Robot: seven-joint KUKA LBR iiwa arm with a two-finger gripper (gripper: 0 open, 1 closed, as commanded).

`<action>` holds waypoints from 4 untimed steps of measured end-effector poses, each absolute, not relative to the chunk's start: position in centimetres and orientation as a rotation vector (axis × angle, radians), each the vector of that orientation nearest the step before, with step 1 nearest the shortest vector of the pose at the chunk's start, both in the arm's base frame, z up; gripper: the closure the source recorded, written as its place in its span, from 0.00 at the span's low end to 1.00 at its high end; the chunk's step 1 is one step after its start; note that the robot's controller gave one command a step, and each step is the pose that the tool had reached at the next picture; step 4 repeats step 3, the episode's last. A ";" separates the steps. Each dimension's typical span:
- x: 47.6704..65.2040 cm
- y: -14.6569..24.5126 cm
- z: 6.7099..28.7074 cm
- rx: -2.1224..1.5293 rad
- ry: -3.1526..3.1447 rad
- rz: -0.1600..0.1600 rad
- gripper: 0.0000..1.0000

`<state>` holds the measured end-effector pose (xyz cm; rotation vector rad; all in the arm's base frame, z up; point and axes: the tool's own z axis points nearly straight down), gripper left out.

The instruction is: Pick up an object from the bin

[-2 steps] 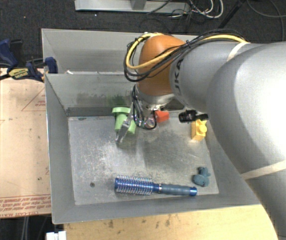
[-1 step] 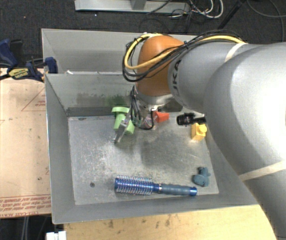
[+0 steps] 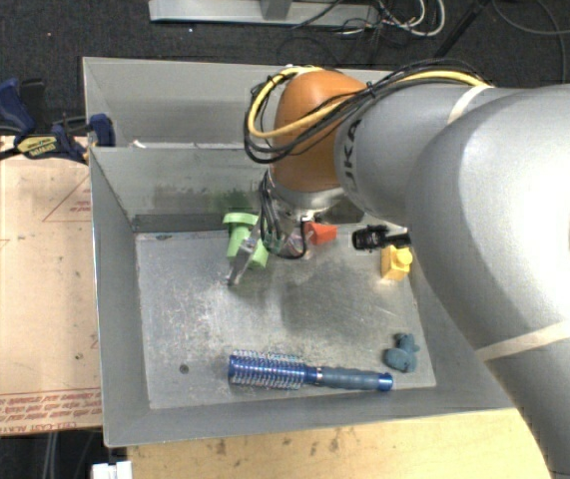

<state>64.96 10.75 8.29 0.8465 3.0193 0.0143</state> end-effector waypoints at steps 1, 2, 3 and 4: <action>65.2 10.9 9.4 0.842 3.021 0.009 1.00; 65.4 11.0 17.1 0.837 3.019 0.008 1.00; 65.5 11.0 17.9 0.835 3.026 0.003 1.00; 65.5 11.0 17.9 0.835 3.026 0.003 1.00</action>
Offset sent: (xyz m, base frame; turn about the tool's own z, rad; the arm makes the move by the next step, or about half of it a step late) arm 0.0001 0.0001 0.0071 0.0000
